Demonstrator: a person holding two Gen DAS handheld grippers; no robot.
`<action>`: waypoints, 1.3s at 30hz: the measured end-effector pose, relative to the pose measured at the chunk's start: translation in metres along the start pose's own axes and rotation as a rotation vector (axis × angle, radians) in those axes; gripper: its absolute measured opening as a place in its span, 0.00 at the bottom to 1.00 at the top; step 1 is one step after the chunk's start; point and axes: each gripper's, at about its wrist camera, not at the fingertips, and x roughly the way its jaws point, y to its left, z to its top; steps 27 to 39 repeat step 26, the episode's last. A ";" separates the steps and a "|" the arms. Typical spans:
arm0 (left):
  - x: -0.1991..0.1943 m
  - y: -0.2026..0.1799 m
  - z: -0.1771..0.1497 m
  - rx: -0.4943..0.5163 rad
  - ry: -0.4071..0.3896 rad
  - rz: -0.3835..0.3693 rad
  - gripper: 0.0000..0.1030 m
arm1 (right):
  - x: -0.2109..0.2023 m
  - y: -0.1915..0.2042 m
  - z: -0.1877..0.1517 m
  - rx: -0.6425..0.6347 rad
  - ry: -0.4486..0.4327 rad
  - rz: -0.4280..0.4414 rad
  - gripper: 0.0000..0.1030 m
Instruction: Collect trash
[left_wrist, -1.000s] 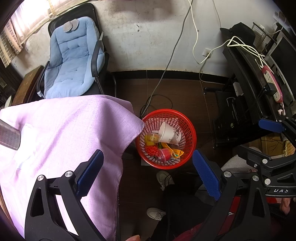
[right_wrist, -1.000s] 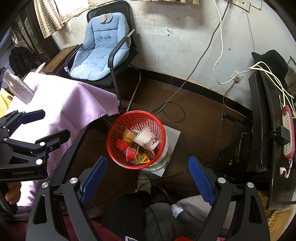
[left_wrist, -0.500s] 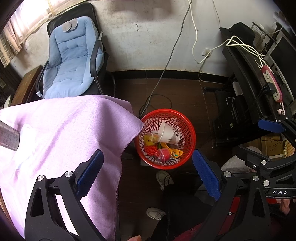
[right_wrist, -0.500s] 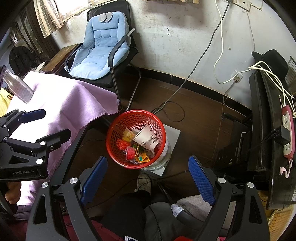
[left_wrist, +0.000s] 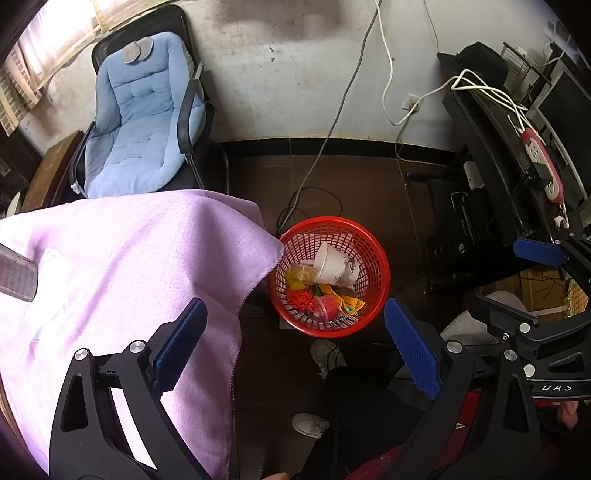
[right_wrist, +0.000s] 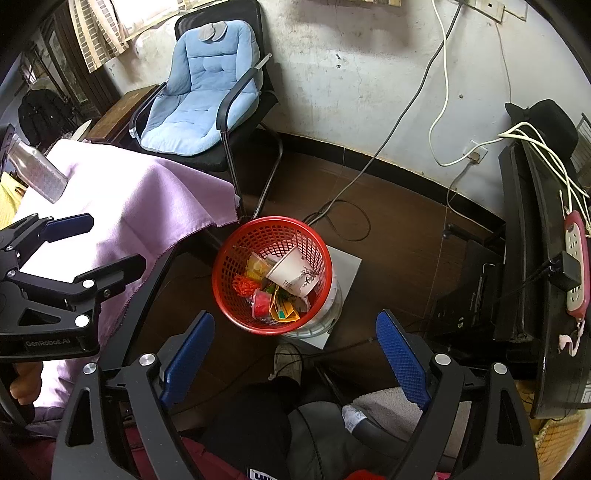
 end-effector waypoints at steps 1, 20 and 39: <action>0.000 0.000 0.000 0.000 0.000 -0.001 0.90 | 0.000 0.000 0.000 0.001 0.001 0.000 0.85; -0.003 0.001 0.001 0.009 -0.011 -0.002 0.90 | 0.001 -0.002 -0.002 0.006 0.001 0.000 0.85; -0.006 -0.001 0.000 0.022 -0.019 0.004 0.90 | 0.000 0.001 -0.002 0.004 -0.003 0.002 0.85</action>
